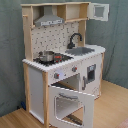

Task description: Play with the kitchen

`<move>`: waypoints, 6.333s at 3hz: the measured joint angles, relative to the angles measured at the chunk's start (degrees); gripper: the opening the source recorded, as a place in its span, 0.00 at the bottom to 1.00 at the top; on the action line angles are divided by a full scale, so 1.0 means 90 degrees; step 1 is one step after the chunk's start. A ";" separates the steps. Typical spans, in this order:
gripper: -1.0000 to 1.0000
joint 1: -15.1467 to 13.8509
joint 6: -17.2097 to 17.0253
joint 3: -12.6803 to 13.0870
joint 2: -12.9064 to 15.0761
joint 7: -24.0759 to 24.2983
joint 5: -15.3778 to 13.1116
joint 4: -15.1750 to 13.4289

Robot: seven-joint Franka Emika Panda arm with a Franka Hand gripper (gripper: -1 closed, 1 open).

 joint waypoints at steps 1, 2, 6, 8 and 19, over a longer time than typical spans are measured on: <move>1.00 0.0263 -0.0583 0.0024 0.0114 0.0291 -0.0220 -0.0007; 1.00 0.0489 -0.1086 0.0023 0.0225 0.0541 -0.0391 -0.0018; 1.00 0.0181 -0.2112 -0.1136 0.0557 0.1797 -0.0743 -0.0023; 1.00 -0.0281 -0.0973 -0.1701 0.1067 0.1810 -0.0738 -0.0019; 0.00 -0.0302 0.3912 -0.3317 0.2300 -0.1118 -0.0675 -0.0120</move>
